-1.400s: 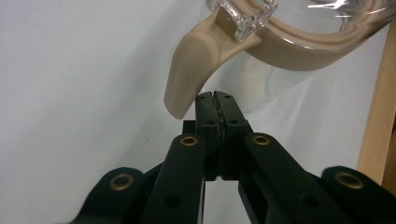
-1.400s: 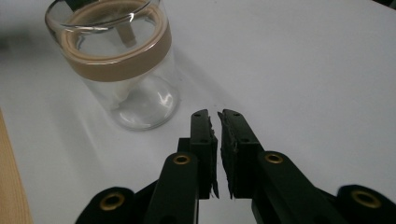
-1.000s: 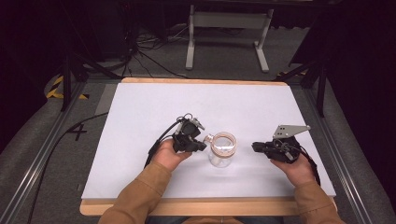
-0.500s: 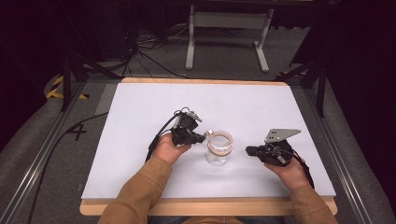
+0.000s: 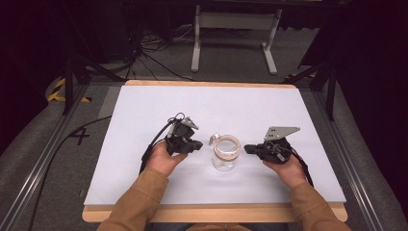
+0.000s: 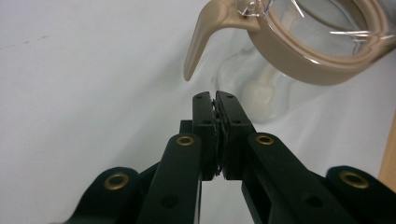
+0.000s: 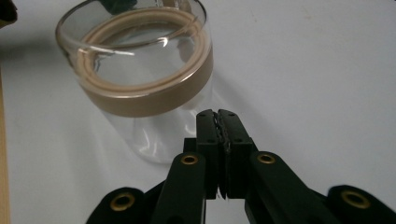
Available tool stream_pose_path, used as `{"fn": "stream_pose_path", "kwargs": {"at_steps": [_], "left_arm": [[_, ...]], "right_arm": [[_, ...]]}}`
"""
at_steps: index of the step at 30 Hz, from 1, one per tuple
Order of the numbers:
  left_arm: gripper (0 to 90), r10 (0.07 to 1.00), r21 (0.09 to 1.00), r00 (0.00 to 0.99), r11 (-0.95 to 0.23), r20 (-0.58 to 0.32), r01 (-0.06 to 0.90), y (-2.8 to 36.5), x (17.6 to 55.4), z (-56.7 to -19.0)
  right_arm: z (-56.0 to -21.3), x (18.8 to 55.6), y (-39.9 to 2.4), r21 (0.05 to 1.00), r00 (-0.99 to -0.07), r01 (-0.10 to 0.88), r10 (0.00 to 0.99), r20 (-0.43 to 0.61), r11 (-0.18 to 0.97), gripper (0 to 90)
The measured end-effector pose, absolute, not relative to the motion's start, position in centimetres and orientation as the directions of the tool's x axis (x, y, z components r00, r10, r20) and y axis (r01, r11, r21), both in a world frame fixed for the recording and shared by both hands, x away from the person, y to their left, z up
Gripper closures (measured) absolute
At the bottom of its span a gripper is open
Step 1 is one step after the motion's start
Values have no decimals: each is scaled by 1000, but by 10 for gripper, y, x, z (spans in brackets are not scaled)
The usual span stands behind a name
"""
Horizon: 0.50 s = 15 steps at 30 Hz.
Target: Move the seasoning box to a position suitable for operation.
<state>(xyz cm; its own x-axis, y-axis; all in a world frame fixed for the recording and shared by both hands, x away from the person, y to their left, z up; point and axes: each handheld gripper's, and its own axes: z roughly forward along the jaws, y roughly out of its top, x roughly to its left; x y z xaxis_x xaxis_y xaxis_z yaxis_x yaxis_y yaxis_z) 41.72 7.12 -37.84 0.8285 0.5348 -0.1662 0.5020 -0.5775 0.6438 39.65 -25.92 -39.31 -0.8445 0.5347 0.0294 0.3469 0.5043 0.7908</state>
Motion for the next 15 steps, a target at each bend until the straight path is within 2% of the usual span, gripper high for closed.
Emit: {"fn": "stream_pose_path", "kwargs": {"at_steps": [7,15], "left_arm": [[857,557,648,814,-560,-166,515,82,405,-378],[854,559,644,811,-560,-171,521,85,404,-379]], "right_arm": [[-400,413,-245,791,-856,347,514,49,503,879],[-402,415,-241,774,-847,373,528,59,512,893]]}}
